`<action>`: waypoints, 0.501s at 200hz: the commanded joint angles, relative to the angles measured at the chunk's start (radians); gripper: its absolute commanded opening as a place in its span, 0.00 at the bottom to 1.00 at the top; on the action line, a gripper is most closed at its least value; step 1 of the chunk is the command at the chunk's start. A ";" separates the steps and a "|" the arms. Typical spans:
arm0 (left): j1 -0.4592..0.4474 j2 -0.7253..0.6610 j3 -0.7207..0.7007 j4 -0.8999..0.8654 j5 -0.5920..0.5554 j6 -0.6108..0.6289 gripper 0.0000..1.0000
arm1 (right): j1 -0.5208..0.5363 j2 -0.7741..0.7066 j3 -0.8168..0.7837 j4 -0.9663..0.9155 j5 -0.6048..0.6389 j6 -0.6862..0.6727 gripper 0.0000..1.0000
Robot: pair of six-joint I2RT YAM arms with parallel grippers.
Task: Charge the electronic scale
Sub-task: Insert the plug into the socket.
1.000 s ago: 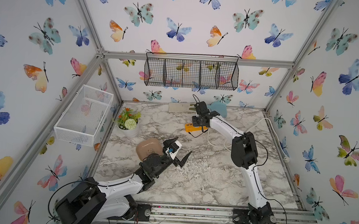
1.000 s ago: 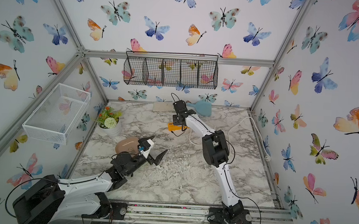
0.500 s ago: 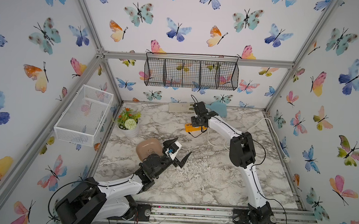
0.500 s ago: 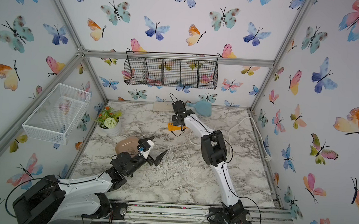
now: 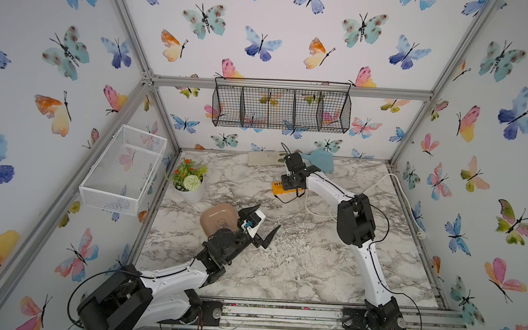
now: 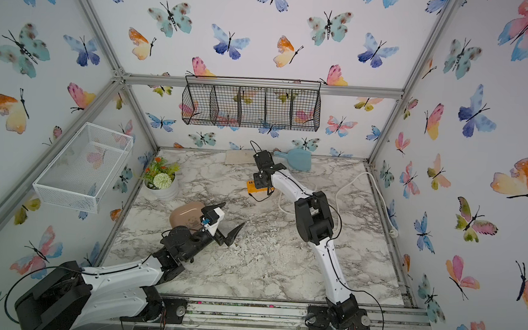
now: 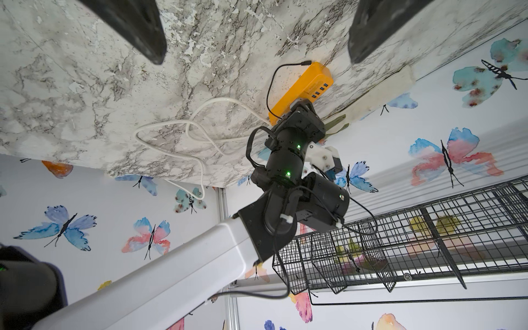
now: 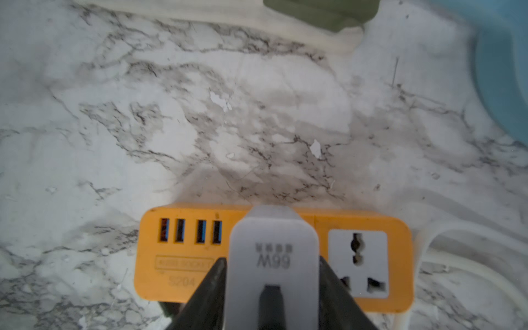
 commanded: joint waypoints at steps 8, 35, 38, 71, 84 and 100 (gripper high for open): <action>0.004 -0.031 -0.006 -0.018 0.014 -0.008 0.98 | 0.003 -0.047 0.008 -0.048 -0.042 -0.021 0.65; 0.004 -0.049 -0.014 -0.027 0.008 -0.007 0.98 | 0.002 -0.133 -0.025 -0.028 -0.059 -0.030 0.71; 0.005 -0.050 -0.015 -0.028 0.007 -0.008 0.98 | 0.002 -0.143 -0.032 -0.026 -0.064 -0.032 0.72; 0.005 -0.060 -0.025 -0.026 -0.006 -0.015 0.98 | 0.003 -0.276 -0.196 0.048 -0.111 -0.017 0.73; 0.004 -0.058 -0.026 -0.023 -0.014 -0.018 0.98 | 0.002 -0.335 -0.283 0.094 -0.132 -0.006 0.73; 0.005 -0.049 -0.021 -0.025 -0.035 -0.033 0.98 | 0.001 -0.395 -0.376 0.136 -0.140 0.018 0.73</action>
